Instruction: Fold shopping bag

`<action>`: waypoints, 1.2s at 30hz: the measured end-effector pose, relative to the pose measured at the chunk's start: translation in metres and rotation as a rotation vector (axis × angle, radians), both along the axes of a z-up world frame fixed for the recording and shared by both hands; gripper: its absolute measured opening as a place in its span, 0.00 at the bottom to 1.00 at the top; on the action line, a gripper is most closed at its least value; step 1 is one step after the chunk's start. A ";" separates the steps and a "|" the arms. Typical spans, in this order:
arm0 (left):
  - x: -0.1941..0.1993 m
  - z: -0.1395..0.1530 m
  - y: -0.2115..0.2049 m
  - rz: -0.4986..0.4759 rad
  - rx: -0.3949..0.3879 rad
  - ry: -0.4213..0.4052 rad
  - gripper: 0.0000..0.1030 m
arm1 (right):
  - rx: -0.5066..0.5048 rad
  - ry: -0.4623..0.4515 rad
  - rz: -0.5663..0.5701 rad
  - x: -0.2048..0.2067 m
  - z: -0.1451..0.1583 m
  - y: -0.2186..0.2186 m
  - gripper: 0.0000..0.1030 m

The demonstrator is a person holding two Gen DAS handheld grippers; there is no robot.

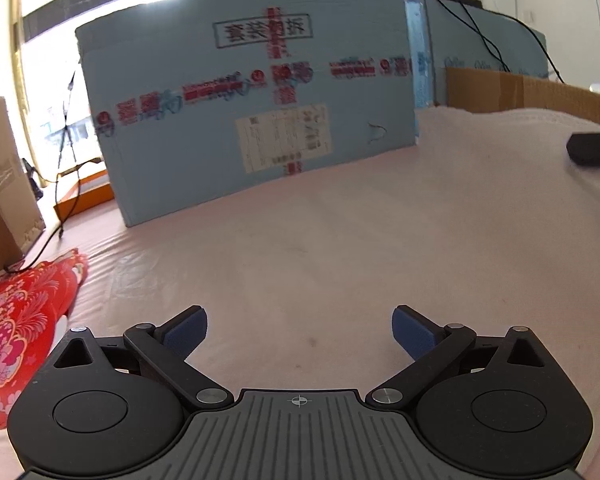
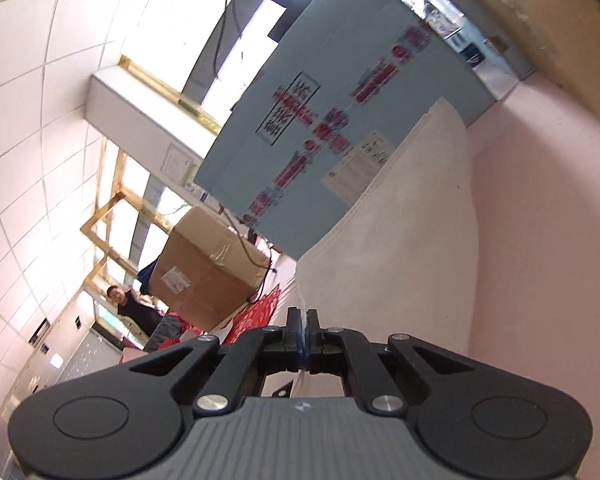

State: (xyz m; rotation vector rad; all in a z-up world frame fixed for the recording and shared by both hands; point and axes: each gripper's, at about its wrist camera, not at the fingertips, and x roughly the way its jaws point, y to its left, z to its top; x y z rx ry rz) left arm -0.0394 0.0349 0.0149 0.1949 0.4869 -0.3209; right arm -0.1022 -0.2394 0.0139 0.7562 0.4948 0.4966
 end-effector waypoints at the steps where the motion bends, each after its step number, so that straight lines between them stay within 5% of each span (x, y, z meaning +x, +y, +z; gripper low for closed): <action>1: 0.003 0.002 0.012 0.055 -0.023 -0.003 0.97 | -0.006 -0.009 0.024 0.004 0.002 0.006 0.01; 7: 0.018 -0.002 0.063 0.311 -0.098 0.050 0.97 | -0.064 -0.058 0.155 0.021 0.017 0.051 0.01; 15: 0.021 -0.005 0.067 0.330 -0.116 0.078 0.97 | -0.095 -0.042 0.329 0.044 0.005 0.109 0.01; 22: 0.020 -0.004 0.094 0.441 -0.212 0.062 0.97 | -0.126 -0.007 0.450 0.045 -0.010 0.142 0.01; 28: 0.017 -0.002 0.102 0.437 -0.273 0.045 0.97 | -0.106 0.027 0.550 0.045 -0.028 0.158 0.01; 36: 0.014 0.000 0.108 0.411 -0.346 0.034 0.97 | -0.253 0.053 0.483 0.047 -0.045 0.170 0.06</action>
